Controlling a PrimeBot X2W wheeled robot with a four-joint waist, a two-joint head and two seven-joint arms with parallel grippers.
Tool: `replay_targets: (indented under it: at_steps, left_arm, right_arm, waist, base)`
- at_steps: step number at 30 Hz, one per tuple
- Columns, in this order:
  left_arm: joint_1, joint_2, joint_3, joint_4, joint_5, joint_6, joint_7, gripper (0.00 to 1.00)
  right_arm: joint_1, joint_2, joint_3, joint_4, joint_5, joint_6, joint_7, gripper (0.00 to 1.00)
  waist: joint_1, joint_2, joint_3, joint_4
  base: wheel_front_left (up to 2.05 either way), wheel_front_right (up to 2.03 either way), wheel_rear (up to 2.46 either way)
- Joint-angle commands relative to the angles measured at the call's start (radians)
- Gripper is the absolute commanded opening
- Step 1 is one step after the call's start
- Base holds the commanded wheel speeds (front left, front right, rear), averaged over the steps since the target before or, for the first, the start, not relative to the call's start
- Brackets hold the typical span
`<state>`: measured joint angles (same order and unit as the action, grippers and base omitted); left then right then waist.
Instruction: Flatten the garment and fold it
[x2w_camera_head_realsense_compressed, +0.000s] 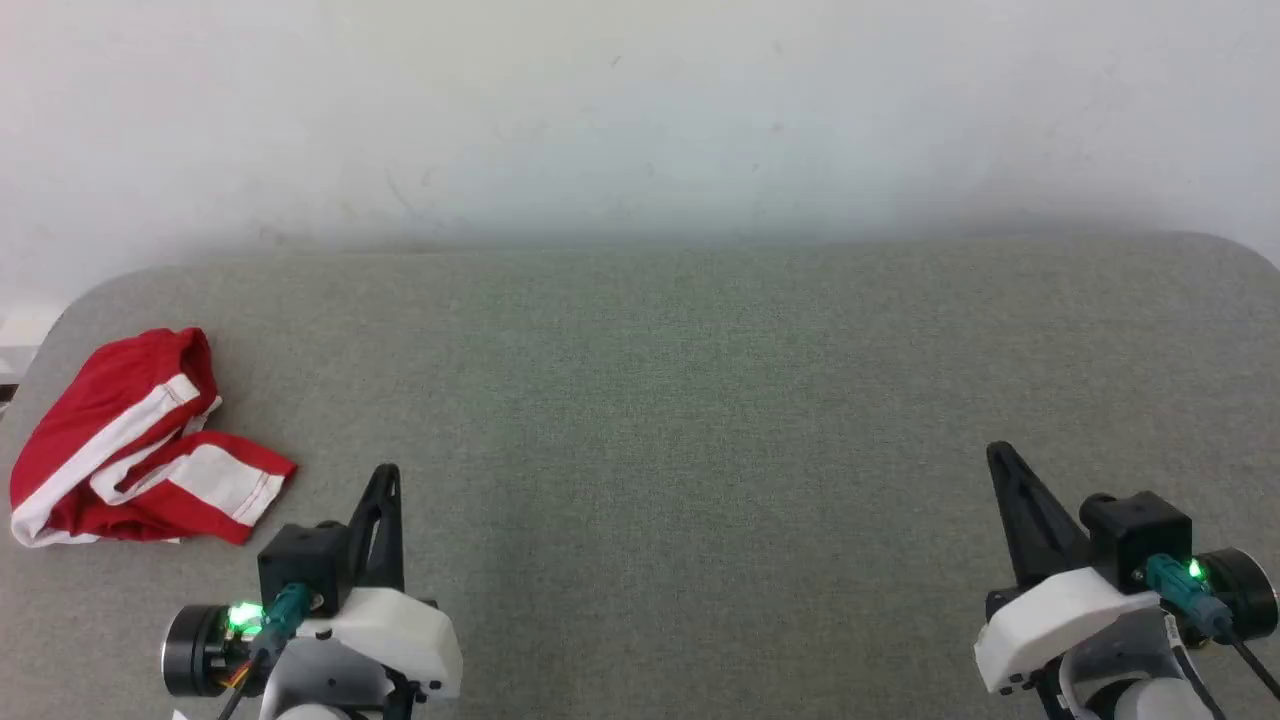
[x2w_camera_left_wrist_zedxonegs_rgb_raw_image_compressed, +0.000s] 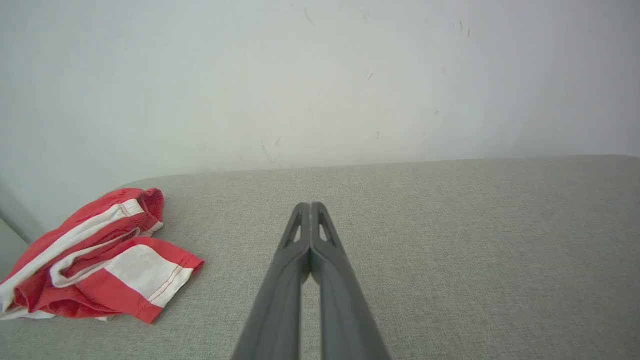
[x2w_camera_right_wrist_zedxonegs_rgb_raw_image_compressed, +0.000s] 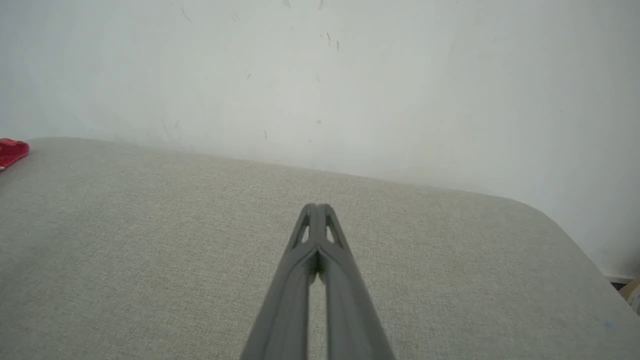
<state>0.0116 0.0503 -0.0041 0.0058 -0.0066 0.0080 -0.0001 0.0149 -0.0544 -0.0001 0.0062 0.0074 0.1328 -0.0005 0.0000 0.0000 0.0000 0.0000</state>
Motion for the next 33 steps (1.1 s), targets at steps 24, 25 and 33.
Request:
replay_targets:
  at_steps: [24, 25, 33]
  left_arm:
    - [-0.012, 0.000, 0.004, -0.006, 0.007, -0.008, 0.000, 0.00]
    - [-0.012, 0.000, 0.004, -0.006, 0.007, -0.008, 0.000, 0.00]
    - [-0.012, 0.000, 0.004, -0.006, 0.007, -0.008, 0.000, 0.00]
  right_arm:
    - [-0.015, 0.004, 0.000, -0.006, -0.007, -0.002, 0.000, 0.00]
    - [-0.015, 0.004, 0.000, -0.006, -0.007, -0.002, 0.000, 0.00]
    - [-0.015, 0.004, 0.000, -0.006, -0.007, -0.002, 0.000, 0.00]
  waist:
    - [0.0000, 0.0000, 0.000, 0.000]
    - [0.0000, 0.0000, 0.000, 0.000]
    - [0.0000, 0.0000, 0.000, 0.000]
  base:
    - [0.00, 0.00, 0.00]
    - [0.00, 0.00, 0.00]
    - [0.00, 0.00, 0.00]
